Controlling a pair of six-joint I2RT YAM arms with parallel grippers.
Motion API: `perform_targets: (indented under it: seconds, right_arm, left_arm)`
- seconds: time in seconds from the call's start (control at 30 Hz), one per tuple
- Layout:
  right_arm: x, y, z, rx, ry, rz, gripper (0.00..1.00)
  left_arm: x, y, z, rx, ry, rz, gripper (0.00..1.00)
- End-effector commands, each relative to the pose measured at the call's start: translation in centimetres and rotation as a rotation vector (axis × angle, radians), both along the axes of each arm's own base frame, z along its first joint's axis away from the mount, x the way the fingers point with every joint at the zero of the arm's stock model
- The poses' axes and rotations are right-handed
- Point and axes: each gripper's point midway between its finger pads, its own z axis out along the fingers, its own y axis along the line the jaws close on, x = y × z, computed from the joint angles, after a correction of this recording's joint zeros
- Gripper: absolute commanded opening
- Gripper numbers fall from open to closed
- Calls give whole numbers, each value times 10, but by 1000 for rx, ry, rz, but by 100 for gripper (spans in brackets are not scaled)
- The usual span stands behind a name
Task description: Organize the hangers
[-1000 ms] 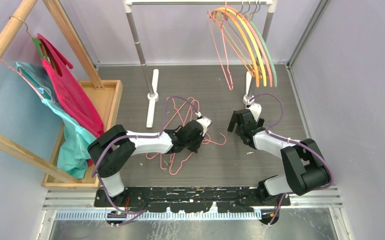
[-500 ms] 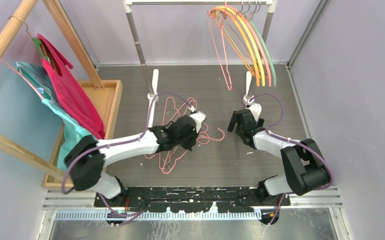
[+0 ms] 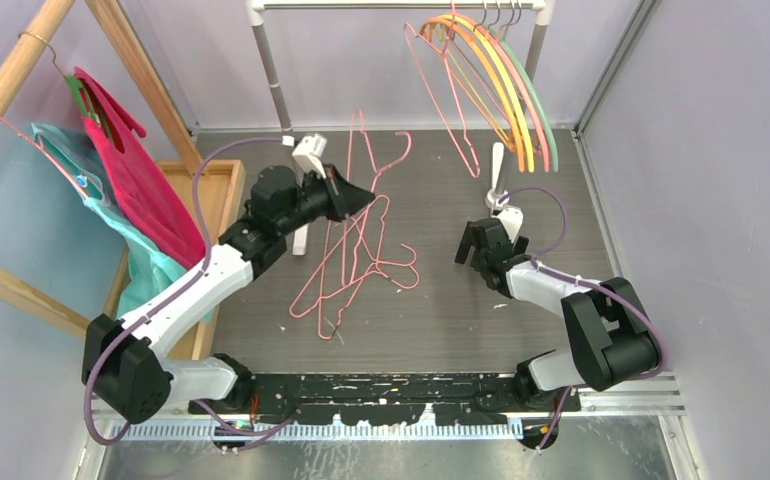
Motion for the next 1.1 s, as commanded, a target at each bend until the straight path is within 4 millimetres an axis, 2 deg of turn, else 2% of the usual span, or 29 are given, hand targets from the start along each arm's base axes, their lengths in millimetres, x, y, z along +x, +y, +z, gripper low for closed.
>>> perform_targets:
  seconds: [0.0, 0.2, 0.27, 0.37, 0.5, 0.73, 0.87, 1.0, 1.07]
  right_arm:
    - [16, 8, 17, 42, -71, 1, 100]
    - [14, 3, 19, 22, -76, -10, 100]
    - [14, 1, 19, 16, -75, -14, 100]
    - [14, 2, 17, 16, -69, -10, 100]
    - [14, 2, 15, 15, -64, -10, 100]
    - [15, 2, 15, 13, -65, -9, 100]
    - [14, 2, 13, 11, -60, -7, 100]
    - [14, 2, 14, 11, -61, -6, 100]
    - [14, 2, 13, 9, -59, -6, 100]
  left_arm:
    - [-4, -14, 140, -352, -237, -148, 0]
    - [31, -8, 214, -575, -321, -122, 0]
    - [40, -6, 231, -612, -348, -106, 0]
    - [50, -7, 245, -632, -363, -89, 0]
    - [72, -4, 243, -622, -327, 1, 0]
    - [97, 7, 237, -655, -245, 140, 0]
    - [108, 2, 239, -660, -188, 159, 0]
    - [124, -6, 232, -641, -117, 174, 0]
    - [134, -13, 222, -621, -70, 176, 0]
